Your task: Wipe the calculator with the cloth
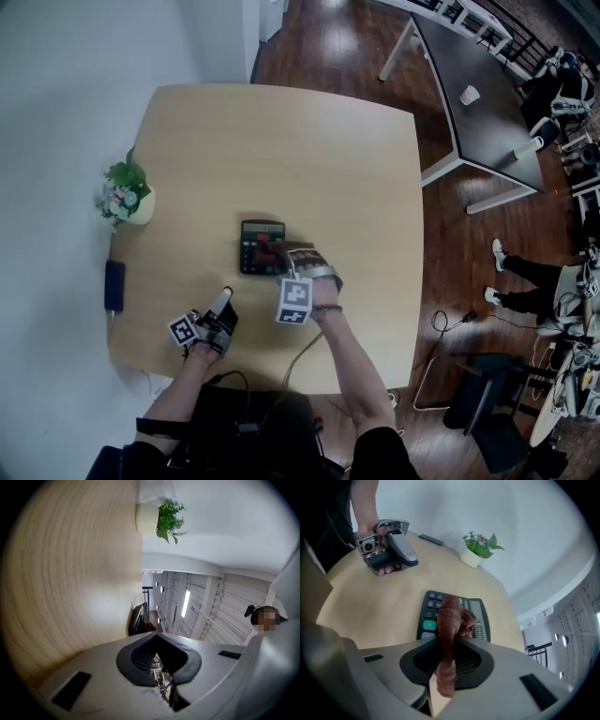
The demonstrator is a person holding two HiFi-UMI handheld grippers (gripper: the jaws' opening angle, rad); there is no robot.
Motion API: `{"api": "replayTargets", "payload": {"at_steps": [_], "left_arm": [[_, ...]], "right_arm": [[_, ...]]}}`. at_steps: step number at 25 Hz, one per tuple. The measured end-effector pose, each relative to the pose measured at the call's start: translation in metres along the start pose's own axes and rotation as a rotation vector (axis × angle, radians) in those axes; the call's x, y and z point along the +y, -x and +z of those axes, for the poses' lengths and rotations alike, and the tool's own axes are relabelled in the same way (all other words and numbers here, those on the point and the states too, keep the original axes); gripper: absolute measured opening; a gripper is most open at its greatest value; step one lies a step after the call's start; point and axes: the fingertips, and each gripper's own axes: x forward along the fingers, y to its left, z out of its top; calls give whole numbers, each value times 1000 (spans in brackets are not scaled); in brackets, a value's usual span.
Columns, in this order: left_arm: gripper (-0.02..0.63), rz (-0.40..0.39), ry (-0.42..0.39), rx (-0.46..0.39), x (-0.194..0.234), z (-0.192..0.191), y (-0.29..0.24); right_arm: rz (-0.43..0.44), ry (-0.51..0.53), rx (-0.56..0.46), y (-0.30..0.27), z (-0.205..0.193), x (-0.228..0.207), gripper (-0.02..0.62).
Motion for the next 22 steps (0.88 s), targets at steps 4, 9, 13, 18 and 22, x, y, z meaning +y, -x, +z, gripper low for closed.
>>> {"api": "replayTargets", "payload": {"at_steps": [4, 9, 13, 18, 22], "left_arm": [[2, -1, -50, 93, -3, -16, -13], [0, 18, -128, 210, -2, -28, -46], [0, 8, -151, 230, -4, -23, -66], [0, 34, -136, 227, -4, -31, -67], [0, 50, -135, 236, 0, -33, -68]], "right_arm": [[65, 19, 17, 15, -1, 59, 67], [122, -47, -13, 30, 0, 69, 67], [-77, -180, -24, 27, -3, -28, 67], [-45, -116, 28, -1, 2, -45, 67], [49, -43, 51, 5, 7, 16, 67]]}}
